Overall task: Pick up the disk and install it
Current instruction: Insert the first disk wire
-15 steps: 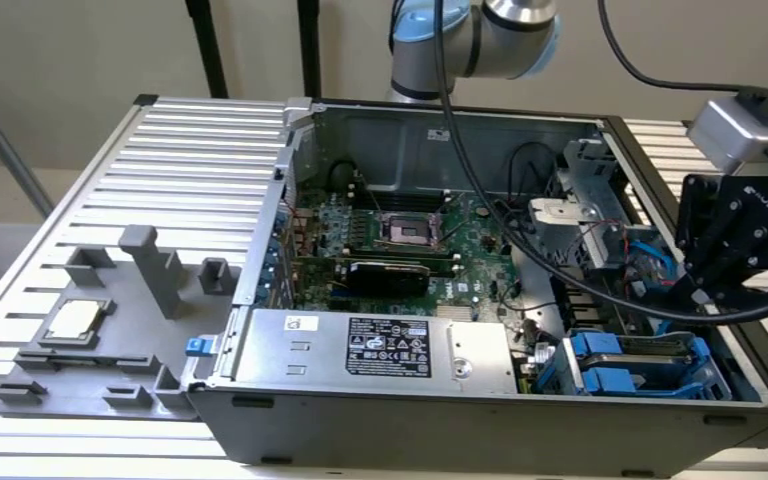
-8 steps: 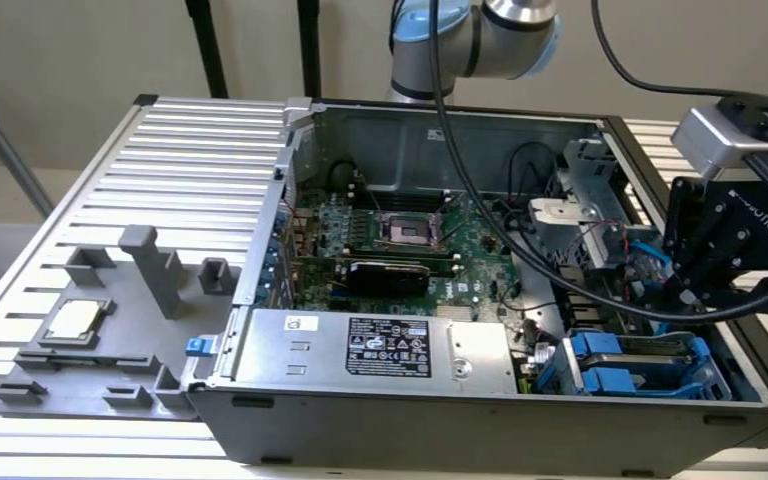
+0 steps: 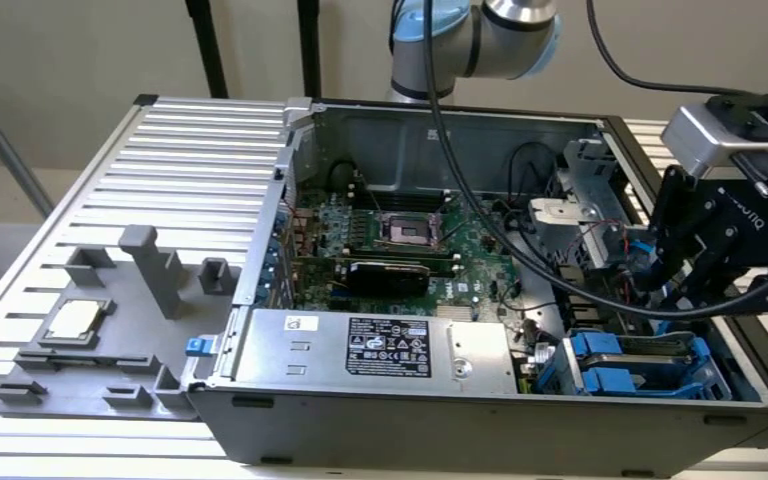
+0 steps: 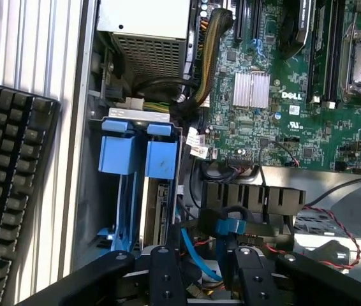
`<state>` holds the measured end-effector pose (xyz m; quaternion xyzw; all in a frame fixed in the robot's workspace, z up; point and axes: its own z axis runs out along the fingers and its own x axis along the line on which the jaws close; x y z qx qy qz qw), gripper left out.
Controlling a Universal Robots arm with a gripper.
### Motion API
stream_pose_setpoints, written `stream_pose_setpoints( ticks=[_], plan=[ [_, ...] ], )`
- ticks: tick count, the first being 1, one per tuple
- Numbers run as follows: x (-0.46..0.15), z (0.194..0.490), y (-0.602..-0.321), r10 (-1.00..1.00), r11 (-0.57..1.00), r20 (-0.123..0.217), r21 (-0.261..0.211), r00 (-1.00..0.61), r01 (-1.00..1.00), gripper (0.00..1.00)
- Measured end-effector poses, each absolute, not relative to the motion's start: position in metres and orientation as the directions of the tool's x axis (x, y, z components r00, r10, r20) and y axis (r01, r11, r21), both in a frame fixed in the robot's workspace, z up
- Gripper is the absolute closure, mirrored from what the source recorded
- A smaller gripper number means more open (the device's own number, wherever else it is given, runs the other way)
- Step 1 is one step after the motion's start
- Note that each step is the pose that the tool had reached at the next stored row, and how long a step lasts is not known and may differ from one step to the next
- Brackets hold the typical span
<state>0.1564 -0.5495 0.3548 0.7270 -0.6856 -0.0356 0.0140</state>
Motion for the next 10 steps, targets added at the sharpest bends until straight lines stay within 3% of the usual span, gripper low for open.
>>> stream_pose_setpoints(
  ticks=[10],
  plan=[
    [0.149,0.355,-0.563,-0.995,-0.064,-0.087,0.068,0.058,-0.996,0.63]
  ],
)
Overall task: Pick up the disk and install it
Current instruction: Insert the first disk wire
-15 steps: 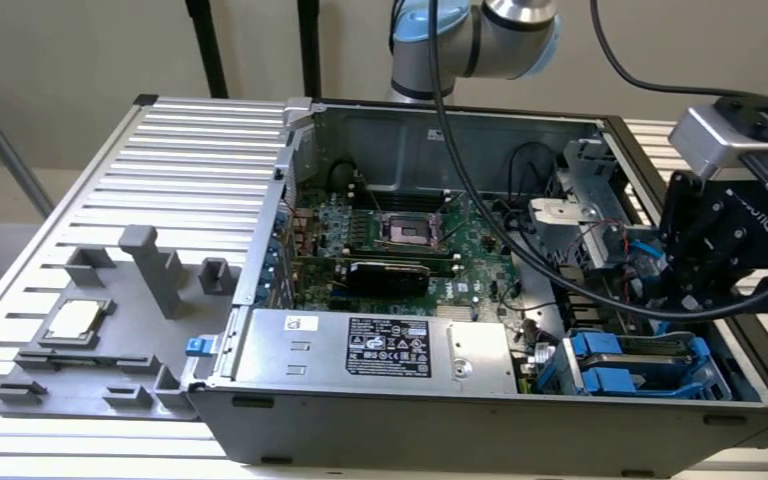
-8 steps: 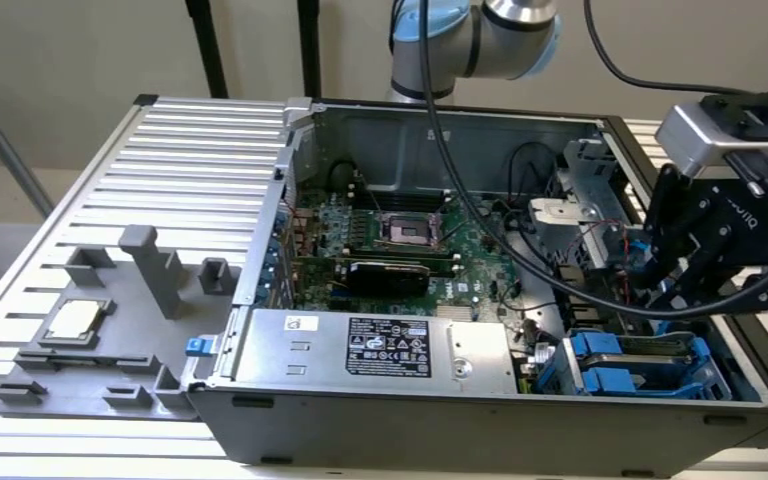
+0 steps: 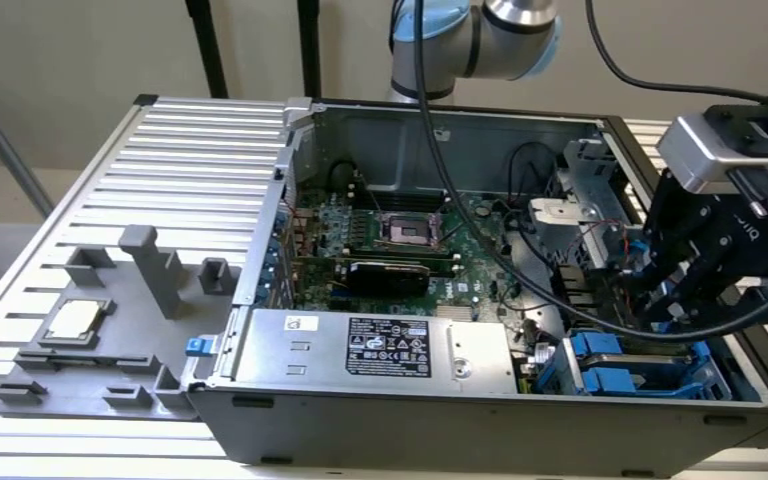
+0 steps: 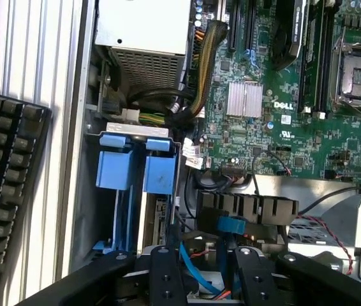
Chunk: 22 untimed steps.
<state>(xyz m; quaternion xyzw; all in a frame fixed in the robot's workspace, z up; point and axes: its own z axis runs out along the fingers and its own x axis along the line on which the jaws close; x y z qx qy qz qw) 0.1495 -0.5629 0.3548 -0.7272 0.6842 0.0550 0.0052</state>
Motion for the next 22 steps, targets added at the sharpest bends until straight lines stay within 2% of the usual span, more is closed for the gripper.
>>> stream_pose_setpoints(
  ticks=[10,22],
  plan=[
    [0.155,0.355,-0.589,-0.99,-0.066,-0.126,0.068,0.057,-0.995,0.63],
    [0.184,0.349,-0.6,-0.988,-0.071,-0.142,0.069,0.06,-0.995,0.63]
  ],
)
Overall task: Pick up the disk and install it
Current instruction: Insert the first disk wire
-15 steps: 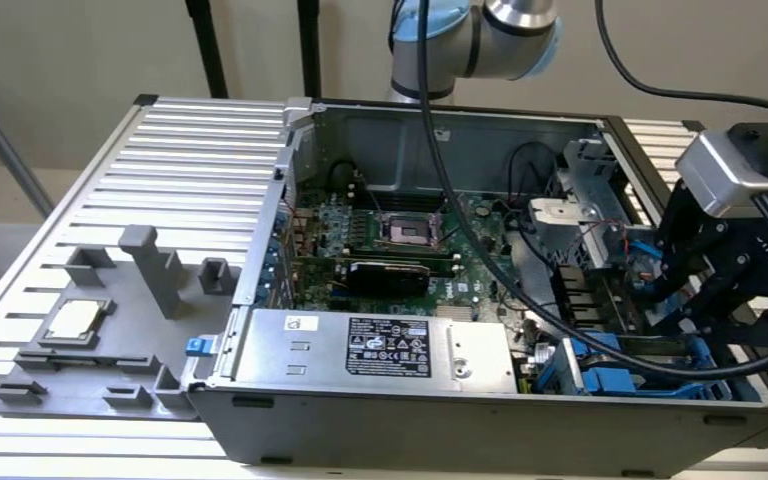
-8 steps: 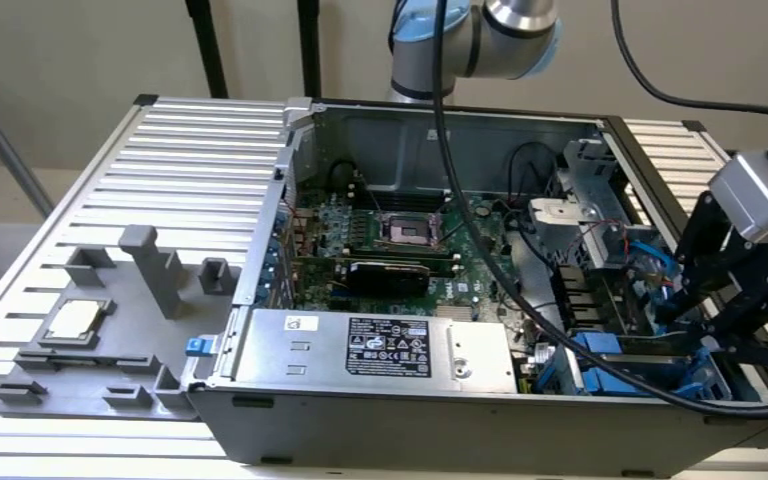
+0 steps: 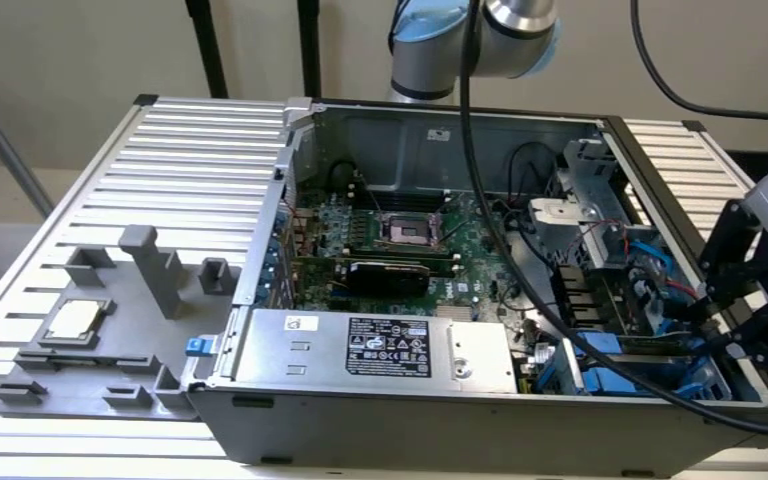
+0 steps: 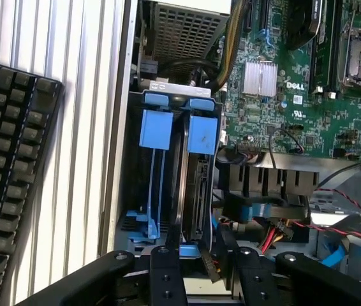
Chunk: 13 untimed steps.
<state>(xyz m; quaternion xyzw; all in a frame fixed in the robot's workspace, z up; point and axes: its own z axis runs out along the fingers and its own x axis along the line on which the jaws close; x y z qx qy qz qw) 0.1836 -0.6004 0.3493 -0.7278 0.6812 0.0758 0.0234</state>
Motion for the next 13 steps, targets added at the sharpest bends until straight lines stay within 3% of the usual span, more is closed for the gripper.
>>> stream_pose_setpoints(
  ticks=[13],
  plan=[
    [0.1861,0.3475,-0.6005,-0.986,-0.085,-0.148,0.089,0.071,-0.992,0.63]
  ],
)
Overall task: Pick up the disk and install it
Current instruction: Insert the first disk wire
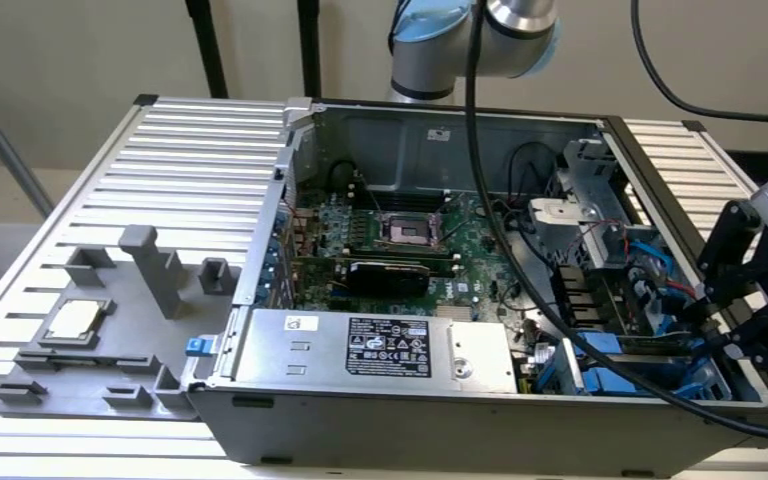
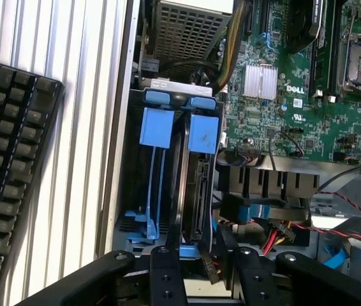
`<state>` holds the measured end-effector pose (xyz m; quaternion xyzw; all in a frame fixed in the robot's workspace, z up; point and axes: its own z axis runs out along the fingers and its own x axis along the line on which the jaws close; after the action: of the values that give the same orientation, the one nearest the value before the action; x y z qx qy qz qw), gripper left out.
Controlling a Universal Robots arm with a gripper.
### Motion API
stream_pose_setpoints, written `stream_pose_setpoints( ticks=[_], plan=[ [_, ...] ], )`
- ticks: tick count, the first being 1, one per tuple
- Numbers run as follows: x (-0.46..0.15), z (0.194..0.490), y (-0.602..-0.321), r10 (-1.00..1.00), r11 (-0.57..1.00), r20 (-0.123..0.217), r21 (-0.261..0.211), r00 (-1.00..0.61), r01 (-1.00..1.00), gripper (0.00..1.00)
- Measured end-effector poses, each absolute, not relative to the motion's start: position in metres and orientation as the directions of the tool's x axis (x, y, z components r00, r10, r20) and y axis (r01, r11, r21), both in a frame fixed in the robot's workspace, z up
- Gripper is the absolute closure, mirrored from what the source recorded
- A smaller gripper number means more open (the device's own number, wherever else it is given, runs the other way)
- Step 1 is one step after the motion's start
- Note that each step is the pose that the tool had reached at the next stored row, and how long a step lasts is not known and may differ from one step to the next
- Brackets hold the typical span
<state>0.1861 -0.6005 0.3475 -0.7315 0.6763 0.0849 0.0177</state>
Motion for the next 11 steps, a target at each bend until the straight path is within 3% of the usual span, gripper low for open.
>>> stream_pose_setpoints(
  ticks=[7,8,11],
  plan=[
    [0.187,0.3475,-0.6005,-0.986,-0.089,-0.149,0.089,0.075,-0.992,0.65],
    [0.187,0.3475,-0.6005,-0.986,-0.09,-0.149,0.089,0.076,-0.992,0.73],
    [0.1871,0.3475,-0.6005,-0.986,-0.092,-0.149,0.09,0.078,-0.992,0.73]
  ],
)
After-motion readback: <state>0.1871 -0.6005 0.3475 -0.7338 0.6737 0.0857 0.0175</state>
